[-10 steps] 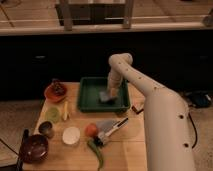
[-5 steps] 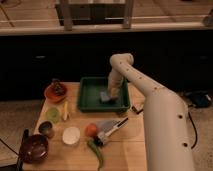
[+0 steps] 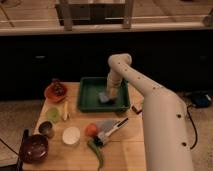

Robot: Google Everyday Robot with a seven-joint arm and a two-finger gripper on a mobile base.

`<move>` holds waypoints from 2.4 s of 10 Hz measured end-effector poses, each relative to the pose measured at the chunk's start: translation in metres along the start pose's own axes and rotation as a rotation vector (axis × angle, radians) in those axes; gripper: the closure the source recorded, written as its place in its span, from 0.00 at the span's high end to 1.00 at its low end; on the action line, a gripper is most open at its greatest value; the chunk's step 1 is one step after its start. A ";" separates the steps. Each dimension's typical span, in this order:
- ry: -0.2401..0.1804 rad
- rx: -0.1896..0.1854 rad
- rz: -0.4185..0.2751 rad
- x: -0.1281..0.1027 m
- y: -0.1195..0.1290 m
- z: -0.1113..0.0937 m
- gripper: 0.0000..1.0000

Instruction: Wipe tray with sponge

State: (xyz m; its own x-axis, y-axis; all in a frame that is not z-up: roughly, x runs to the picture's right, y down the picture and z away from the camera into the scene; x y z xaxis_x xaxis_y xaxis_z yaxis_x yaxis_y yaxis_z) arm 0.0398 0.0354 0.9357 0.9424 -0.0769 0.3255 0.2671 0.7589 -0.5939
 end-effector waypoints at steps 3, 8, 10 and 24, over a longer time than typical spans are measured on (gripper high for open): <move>0.042 -0.005 -0.024 -0.008 0.010 0.004 0.00; 0.116 -0.029 -0.012 0.003 0.024 0.013 0.00; 0.151 -0.036 0.041 0.037 0.027 0.009 0.00; 0.102 -0.033 -0.115 -0.013 0.029 0.004 0.00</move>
State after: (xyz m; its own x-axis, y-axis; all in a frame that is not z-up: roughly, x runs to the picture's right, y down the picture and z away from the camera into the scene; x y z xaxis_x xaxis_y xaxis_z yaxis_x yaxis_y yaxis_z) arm 0.0348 0.0611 0.9177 0.9204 -0.2288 0.3171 0.3792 0.7196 -0.5817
